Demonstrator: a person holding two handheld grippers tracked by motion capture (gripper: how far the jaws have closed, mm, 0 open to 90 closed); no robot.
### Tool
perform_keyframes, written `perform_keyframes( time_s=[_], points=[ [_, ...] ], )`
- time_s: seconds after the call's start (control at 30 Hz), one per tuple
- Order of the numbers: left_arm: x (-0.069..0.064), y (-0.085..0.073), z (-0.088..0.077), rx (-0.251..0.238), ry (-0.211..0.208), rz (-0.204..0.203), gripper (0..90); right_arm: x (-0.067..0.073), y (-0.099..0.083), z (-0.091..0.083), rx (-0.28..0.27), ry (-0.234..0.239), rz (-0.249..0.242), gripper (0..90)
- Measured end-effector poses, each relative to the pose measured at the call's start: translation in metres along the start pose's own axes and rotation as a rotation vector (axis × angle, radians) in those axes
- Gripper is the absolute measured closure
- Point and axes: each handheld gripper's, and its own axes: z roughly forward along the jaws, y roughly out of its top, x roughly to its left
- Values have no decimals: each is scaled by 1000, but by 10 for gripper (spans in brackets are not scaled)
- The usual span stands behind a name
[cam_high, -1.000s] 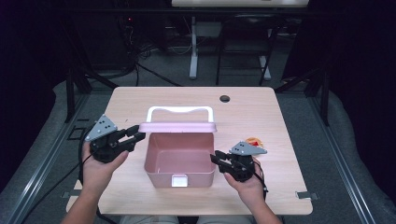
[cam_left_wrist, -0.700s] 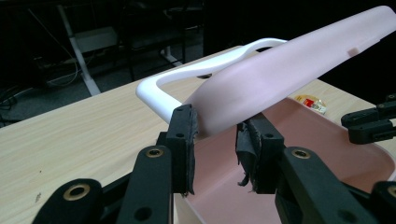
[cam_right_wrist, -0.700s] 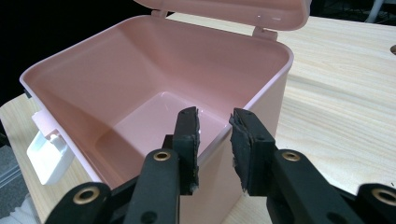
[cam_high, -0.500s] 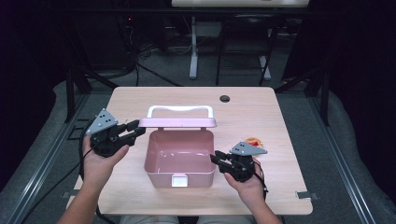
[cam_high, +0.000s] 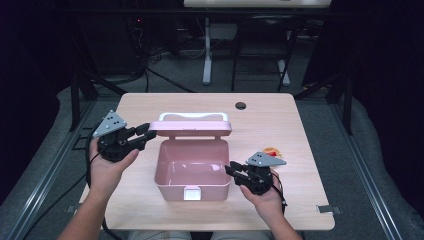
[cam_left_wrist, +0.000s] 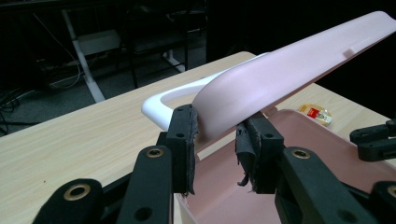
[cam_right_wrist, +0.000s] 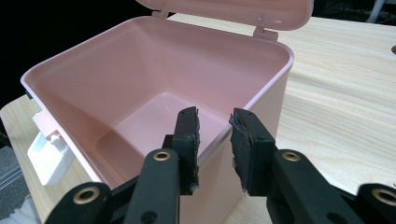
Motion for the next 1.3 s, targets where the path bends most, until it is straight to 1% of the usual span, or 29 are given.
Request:
perform_keyframes(
  time_s=[0.23,0.53,0.83,1.1,1.3],
  points=[
    [3,4,5,-3,18,-1,698,0,0,0,-1,2,1,716],
    [8,5,12,-12,42,-13,751,0,0,0,-2,2,2,716],
    [8,7,14,-11,68,-2,773,0,0,0,-4,0,2,715],
    [10,9,16,-14,78,-9,790,0,-1,0,-6,1,1,715],
    [12,10,18,-15,74,-21,795,0,-1,0,-5,0,2,714]
  ],
)
